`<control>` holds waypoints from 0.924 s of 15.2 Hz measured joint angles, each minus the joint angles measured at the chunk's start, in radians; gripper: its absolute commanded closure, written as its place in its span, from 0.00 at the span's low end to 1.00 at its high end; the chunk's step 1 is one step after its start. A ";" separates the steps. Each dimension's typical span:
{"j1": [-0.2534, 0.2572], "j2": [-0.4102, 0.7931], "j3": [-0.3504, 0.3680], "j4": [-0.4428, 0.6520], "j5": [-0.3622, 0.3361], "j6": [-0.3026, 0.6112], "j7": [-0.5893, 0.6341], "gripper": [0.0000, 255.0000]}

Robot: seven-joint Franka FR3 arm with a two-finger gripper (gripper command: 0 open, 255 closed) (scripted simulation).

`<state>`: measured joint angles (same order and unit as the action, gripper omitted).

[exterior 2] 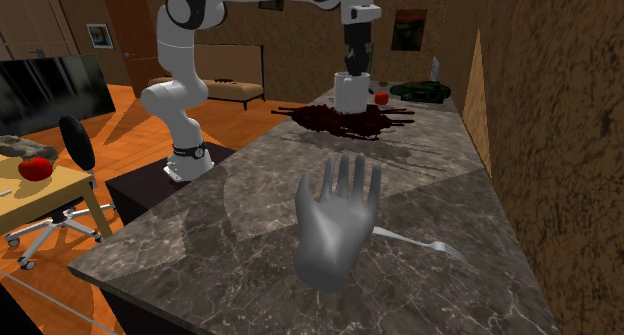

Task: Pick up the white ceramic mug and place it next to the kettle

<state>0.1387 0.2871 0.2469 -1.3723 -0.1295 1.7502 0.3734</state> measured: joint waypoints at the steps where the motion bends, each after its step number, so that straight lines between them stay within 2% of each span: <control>1: 0.002 0.009 0.000 0.025 -0.002 -0.016 -0.001 1.00; 5: 0.008 0.026 0.001 0.102 -0.006 -0.076 -0.003 1.00; 6: 0.012 0.015 0.003 0.091 -0.005 -0.078 0.004 1.00; 14: 0.082 -0.140 0.058 -0.112 0.012 -0.036 0.142 1.00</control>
<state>0.2208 0.1472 0.3049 -1.4841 -0.1170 1.7139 0.5152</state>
